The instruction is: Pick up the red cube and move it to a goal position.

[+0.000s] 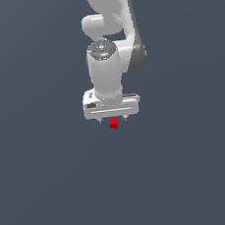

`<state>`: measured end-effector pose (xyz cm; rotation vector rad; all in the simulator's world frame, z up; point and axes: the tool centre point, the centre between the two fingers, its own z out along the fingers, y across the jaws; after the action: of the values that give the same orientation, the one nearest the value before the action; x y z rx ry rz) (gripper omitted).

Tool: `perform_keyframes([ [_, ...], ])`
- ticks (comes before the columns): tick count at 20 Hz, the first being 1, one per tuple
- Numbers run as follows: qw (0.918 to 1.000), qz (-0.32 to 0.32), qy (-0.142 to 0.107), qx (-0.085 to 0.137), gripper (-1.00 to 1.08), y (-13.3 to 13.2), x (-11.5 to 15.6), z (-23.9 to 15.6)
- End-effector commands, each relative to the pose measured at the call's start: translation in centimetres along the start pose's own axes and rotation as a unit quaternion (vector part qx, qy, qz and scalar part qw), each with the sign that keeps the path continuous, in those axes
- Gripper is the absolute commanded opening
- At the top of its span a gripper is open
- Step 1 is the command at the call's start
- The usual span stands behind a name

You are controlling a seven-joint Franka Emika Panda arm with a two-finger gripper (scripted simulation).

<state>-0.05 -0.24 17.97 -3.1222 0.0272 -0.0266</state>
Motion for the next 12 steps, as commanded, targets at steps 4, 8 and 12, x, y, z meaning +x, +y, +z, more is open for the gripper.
perform_keyframes([
  [4, 1.0, 0.001, 0.0, 0.0, 1.0, 0.0, -0.1, 0.2],
  [8, 1.0, 0.006, -0.001, -0.001, 1.0, 0.1, -0.7, 1.2],
  [12, 0.9999, 0.015, -0.001, -0.002, 1.0, 0.1, -1.7, 2.9],
])
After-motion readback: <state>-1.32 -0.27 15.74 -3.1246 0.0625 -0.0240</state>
